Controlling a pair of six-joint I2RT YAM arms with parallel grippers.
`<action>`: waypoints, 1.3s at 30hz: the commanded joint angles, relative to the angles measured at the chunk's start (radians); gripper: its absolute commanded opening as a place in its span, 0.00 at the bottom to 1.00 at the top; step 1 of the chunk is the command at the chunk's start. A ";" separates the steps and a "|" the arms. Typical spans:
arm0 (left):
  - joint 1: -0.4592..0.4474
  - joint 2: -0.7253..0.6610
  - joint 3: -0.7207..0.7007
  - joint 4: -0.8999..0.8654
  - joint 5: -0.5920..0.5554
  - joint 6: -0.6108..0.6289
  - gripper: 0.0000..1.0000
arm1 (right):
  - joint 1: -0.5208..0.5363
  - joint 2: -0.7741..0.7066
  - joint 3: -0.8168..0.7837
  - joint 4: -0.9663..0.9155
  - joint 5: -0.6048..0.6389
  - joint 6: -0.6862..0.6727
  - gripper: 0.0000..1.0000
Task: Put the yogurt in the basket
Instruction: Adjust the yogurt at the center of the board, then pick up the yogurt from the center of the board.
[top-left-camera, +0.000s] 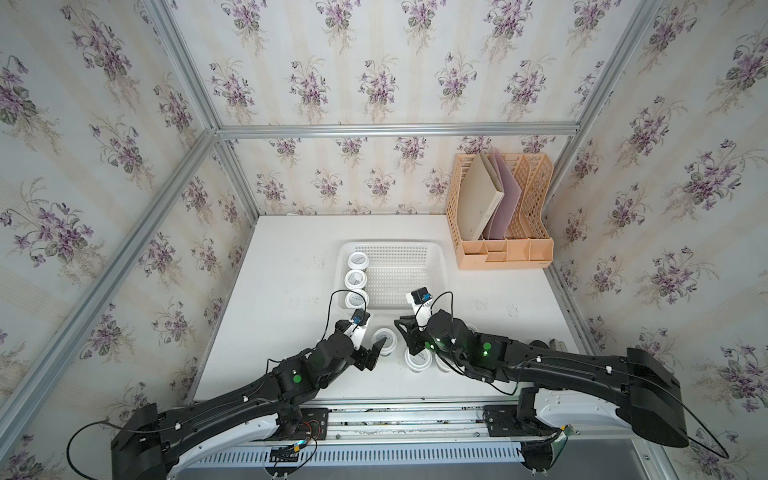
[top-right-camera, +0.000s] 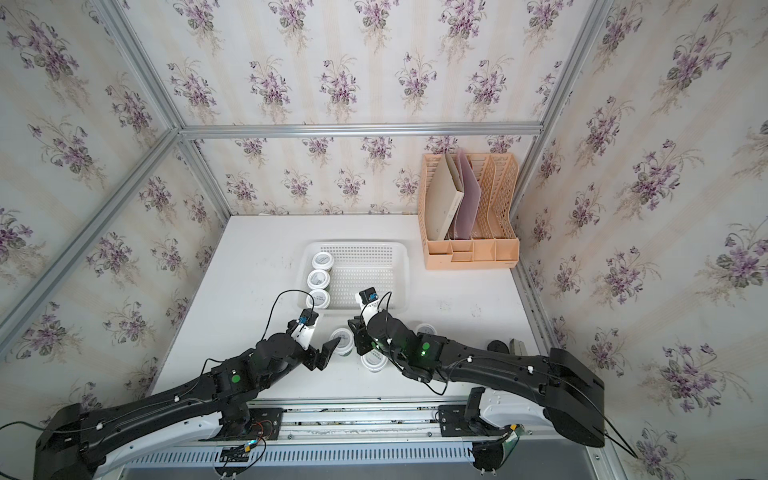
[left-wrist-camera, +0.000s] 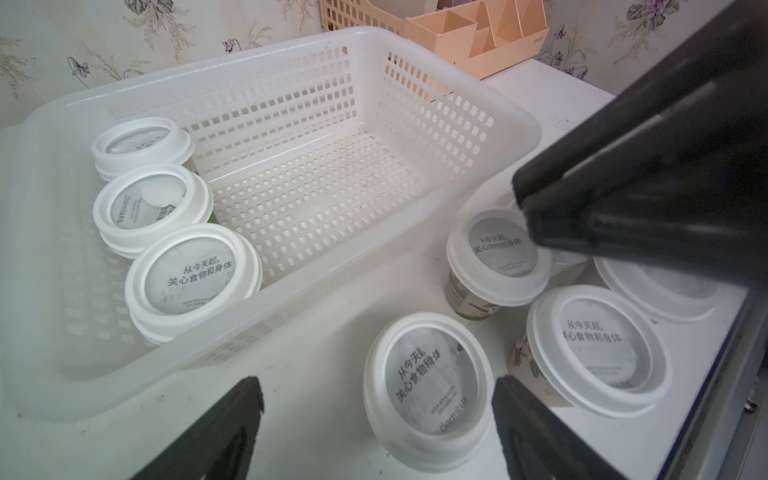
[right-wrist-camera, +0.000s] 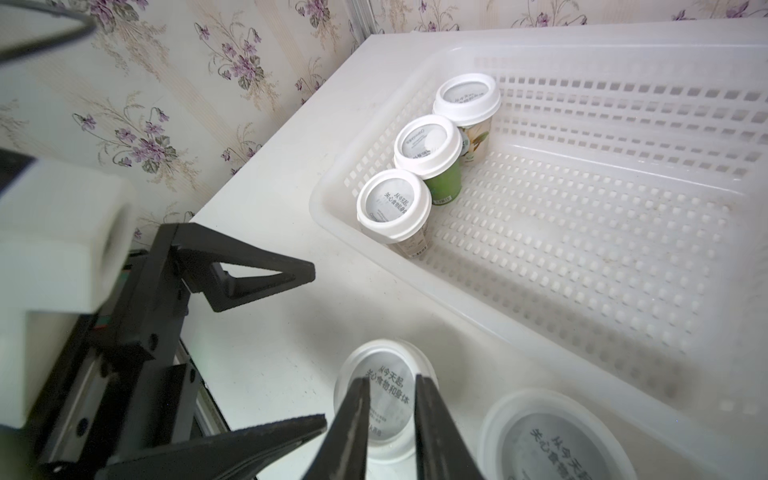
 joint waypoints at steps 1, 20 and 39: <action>-0.022 -0.046 -0.035 -0.101 0.011 -0.049 0.93 | 0.001 -0.053 -0.012 -0.064 0.044 -0.008 0.26; -0.216 0.246 -0.124 0.210 -0.164 -0.124 0.93 | 0.002 -0.169 -0.074 -0.148 0.095 0.010 0.26; -0.208 0.358 -0.177 0.479 -0.184 -0.059 0.95 | 0.001 -0.143 -0.062 -0.170 0.100 0.014 0.26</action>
